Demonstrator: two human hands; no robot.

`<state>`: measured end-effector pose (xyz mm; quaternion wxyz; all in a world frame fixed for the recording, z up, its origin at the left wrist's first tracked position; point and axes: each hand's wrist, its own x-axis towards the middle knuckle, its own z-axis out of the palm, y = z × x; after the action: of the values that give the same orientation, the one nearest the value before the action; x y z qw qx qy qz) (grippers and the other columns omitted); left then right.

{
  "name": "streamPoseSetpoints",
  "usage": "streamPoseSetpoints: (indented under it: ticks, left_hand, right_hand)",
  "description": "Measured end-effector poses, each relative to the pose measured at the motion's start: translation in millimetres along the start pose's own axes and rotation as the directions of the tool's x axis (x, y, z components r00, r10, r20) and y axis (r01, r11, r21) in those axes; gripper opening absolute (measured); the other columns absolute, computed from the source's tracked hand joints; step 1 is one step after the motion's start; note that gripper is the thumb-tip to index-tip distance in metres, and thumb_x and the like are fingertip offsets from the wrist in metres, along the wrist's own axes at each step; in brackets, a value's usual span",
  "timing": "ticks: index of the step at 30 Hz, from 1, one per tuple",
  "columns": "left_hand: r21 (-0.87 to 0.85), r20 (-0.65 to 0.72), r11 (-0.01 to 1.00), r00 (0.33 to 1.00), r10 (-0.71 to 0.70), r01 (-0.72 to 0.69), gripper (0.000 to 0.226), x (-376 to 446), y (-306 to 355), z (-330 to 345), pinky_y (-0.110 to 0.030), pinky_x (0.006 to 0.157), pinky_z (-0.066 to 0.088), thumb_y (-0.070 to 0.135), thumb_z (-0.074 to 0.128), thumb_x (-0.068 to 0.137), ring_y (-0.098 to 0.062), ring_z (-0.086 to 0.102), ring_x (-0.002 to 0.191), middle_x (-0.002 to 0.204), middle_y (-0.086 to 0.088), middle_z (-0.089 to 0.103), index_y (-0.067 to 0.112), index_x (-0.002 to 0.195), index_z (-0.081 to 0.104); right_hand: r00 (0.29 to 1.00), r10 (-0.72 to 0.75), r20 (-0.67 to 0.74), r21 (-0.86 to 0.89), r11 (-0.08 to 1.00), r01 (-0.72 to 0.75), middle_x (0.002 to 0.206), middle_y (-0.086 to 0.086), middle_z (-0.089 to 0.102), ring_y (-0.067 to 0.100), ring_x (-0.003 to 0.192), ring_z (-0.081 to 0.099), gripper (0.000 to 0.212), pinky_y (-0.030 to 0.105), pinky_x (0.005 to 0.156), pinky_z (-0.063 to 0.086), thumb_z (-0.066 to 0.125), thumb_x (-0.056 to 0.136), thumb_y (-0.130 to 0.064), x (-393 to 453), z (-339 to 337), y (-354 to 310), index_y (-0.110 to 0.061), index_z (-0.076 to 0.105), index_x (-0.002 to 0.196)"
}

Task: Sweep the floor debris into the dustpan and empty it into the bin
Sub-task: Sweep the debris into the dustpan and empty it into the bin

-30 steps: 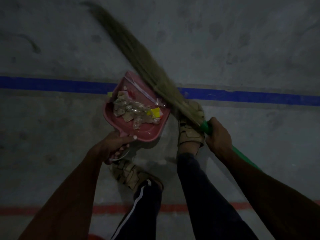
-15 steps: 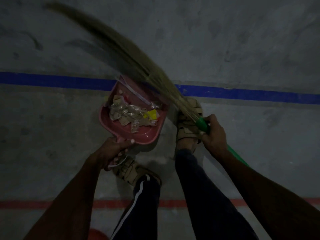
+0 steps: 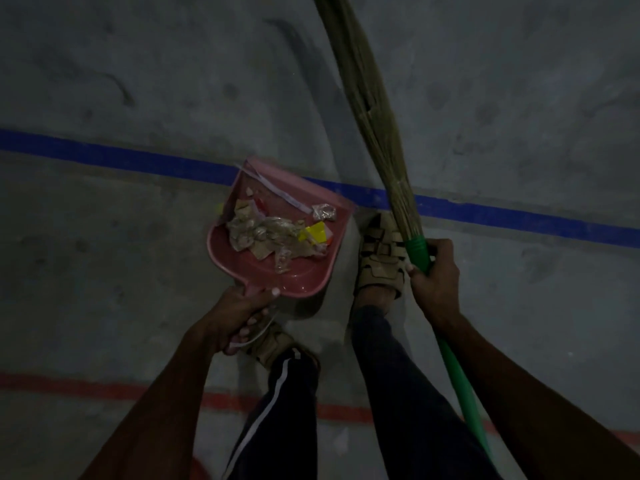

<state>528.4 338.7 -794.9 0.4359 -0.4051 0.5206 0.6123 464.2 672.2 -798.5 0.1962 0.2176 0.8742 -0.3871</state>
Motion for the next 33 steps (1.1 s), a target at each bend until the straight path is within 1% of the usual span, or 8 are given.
streamPoseSetpoints:
  ticks: [2, 5, 10, 15, 19, 24, 29, 33]
  left_hand:
    - [-0.042, -0.006, 0.999, 1.000, 0.017, -0.017, 0.042, -24.5, 4.6, 5.6, -0.015, 0.039, 0.025, 0.036, 0.071, 0.089, -0.013, 0.028, 0.030, 0.046, -0.006, 0.032, 0.002, 0.070, 0.053]
    - [-0.007, -0.025, 1.000, 0.999, 0.029, -0.030, 0.042, -69.7, 15.3, 17.4, -0.014, 0.041, 0.025, 0.033, 0.067, 0.096, -0.011, 0.027, 0.031, 0.046, -0.005, 0.032, 0.004, 0.068, 0.052]
    - [-0.034, -0.067, 0.999, 0.997, 0.030, -0.033, 0.044, -175.8, 37.1, 31.6, -0.014, 0.043, 0.023, 0.040, 0.071, 0.088, -0.010, 0.029, 0.033, 0.045, -0.006, 0.035, 0.010, 0.060, 0.054]
    - [-0.013, -0.063, 0.999, 0.997, 0.043, -0.044, 0.057, -325.7, 59.0, 40.1, -0.016, 0.043, 0.020, 0.031, 0.064, 0.099, -0.011, 0.027, 0.032, 0.043, -0.005, 0.033, 0.013, 0.049, 0.043]
    - [-0.053, -0.157, 0.991, 0.981, 0.117, -0.127, 0.046, -441.5, 58.5, 38.3, -0.017, 0.041, 0.026, 0.032, 0.071, 0.093, -0.014, 0.031, 0.032, 0.046, -0.008, 0.036, 0.004, 0.063, 0.050]
    - [-0.181, -0.302, 0.952, 0.935, 0.185, -0.247, 0.044, -554.4, 49.4, 47.3, -0.017, 0.042, 0.023, 0.033, 0.071, 0.094, -0.015, 0.030, 0.031, 0.045, -0.006, 0.035, 0.006, 0.066, 0.050]
    - [-0.290, -0.415, 0.865, 0.869, 0.271, -0.409, 0.053, -628.2, 37.0, 68.9, -0.016, 0.038, 0.026, 0.029, 0.069, 0.096, -0.016, 0.031, 0.028, 0.042, -0.006, 0.034, 0.012, 0.051, 0.047]
    - [-0.384, -0.515, 0.778, 0.814, 0.267, -0.498, 0.056, -658.3, 24.7, 102.0, -0.015, 0.038, 0.026, 0.032, 0.068, 0.095, -0.014, 0.030, 0.028, 0.041, -0.004, 0.035, 0.019, 0.044, 0.049]
  right_hand:
    - [0.999, -0.041, 0.021, 0.011, 0.999, 0.041, 0.095, -0.009, 0.055, -0.012, 0.080, 0.056, 0.037, -0.001, 0.063, 0.038, 0.069, 0.082, 0.006, -5.8, -6.5, -17.6, -0.004, 0.050, 0.113]
    - [0.995, -0.090, 0.044, 0.029, 0.996, 0.089, 0.112, -0.002, 0.056, -0.009, 0.088, 0.053, 0.048, -0.002, 0.072, 0.040, 0.070, 0.082, 0.005, -15.5, -26.7, -51.5, -0.004, 0.048, 0.123]
    - [0.988, -0.149, 0.036, 0.041, 0.988, 0.147, 0.115, 0.002, 0.054, -0.024, 0.090, 0.052, 0.055, 0.000, 0.068, 0.042, 0.070, 0.082, 0.007, -48.6, -87.9, -131.2, -0.004, 0.043, 0.129]
    - [0.975, -0.217, 0.051, 0.042, 0.976, 0.215, 0.107, 0.004, 0.053, -0.015, 0.085, 0.054, 0.060, 0.008, 0.066, 0.044, 0.069, 0.082, 0.000, -118.0, -167.5, -228.7, -0.007, 0.039, 0.134]
    - [0.951, -0.308, 0.031, 0.049, 0.951, 0.306, 0.110, 0.007, 0.054, -0.001, 0.079, 0.054, 0.063, 0.019, 0.066, 0.046, 0.062, 0.079, -0.016, -195.7, -229.1, -307.4, -0.014, 0.036, 0.136]
    - [0.912, -0.409, 0.029, 0.011, 0.912, 0.409, 0.113, 0.003, 0.056, 0.017, 0.080, 0.061, 0.064, 0.029, 0.068, 0.049, 0.064, 0.085, -0.006, -289.7, -277.9, -388.2, -0.023, 0.034, 0.138]
    - [0.821, -0.553, 0.144, 0.035, 0.832, 0.554, 0.111, 0.000, 0.056, 0.011, 0.076, 0.062, 0.062, 0.031, 0.068, 0.048, 0.064, 0.087, -0.008, -336.4, -301.0, -445.3, -0.024, 0.033, 0.139]
    - [0.652, -0.695, 0.303, 0.067, 0.698, 0.713, 0.109, -0.002, 0.056, 0.006, 0.076, 0.062, 0.059, 0.033, 0.067, 0.052, 0.065, 0.089, -0.007, -354.5, -303.9, -470.1, -0.018, 0.035, 0.138]
